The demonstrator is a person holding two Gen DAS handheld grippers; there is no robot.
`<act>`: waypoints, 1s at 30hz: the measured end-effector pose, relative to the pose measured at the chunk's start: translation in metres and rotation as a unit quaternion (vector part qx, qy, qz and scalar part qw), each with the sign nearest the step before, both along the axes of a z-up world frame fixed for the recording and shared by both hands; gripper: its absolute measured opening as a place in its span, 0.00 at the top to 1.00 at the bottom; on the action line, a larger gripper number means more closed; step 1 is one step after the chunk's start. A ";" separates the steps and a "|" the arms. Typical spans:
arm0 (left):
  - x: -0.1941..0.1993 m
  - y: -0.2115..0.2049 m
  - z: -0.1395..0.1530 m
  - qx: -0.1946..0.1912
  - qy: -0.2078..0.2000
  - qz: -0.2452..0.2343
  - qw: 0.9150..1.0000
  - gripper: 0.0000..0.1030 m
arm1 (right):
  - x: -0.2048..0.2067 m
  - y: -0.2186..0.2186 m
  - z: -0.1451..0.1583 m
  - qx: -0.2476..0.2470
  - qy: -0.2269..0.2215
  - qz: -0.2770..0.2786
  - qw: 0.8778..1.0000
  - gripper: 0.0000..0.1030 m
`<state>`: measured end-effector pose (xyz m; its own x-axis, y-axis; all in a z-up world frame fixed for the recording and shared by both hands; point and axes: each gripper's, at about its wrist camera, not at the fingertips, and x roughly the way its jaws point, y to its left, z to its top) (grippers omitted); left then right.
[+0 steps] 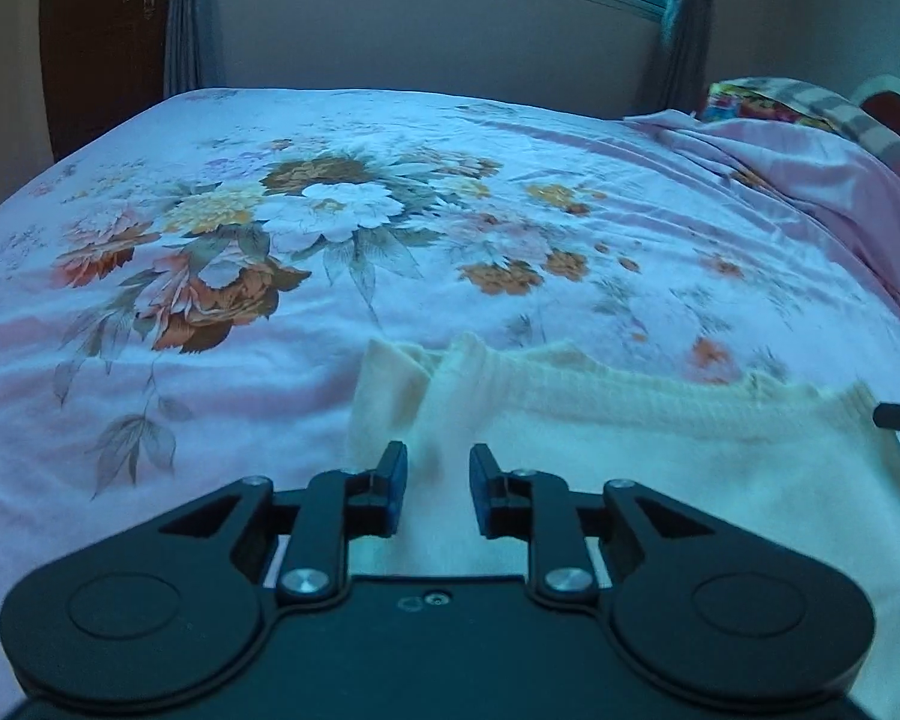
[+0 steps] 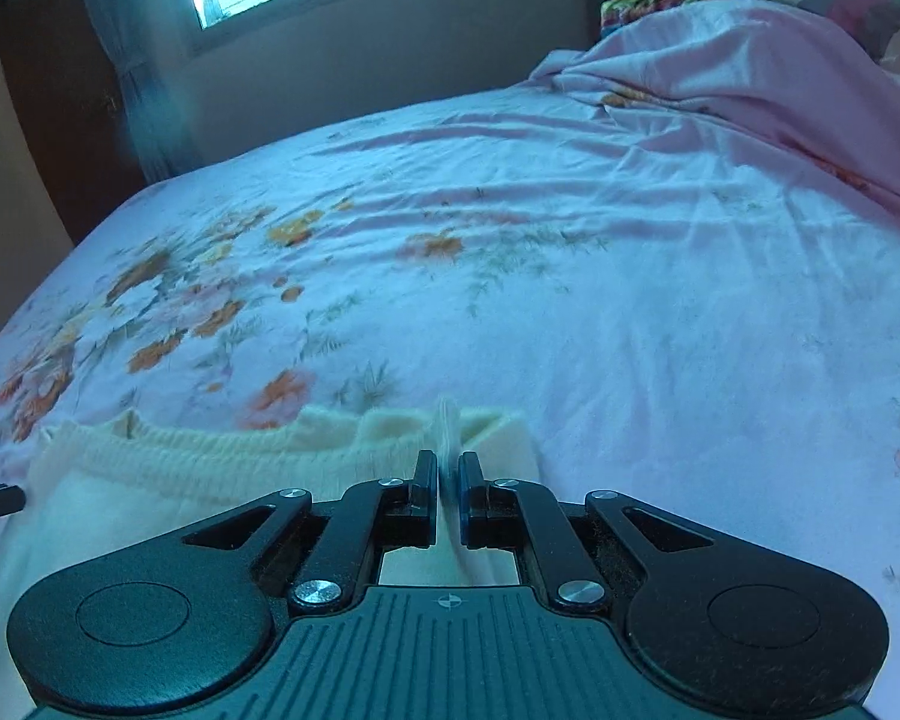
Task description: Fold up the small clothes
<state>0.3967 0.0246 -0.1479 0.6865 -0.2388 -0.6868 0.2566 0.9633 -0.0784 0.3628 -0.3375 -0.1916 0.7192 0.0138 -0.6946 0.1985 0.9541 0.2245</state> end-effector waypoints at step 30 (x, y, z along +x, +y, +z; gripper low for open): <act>-0.138 -0.008 -0.022 0.026 0.050 -0.044 0.997 0.74 | -0.154 0.122 -0.018 -0.099 0.030 0.089 0.991 0.47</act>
<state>0.2589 0.0170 -0.1697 0.5919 -0.2575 -0.7637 0.3346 0.9406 -0.0578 0.2088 -0.2159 -0.2091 0.6748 -0.0045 -0.7380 0.0302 0.9993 0.0215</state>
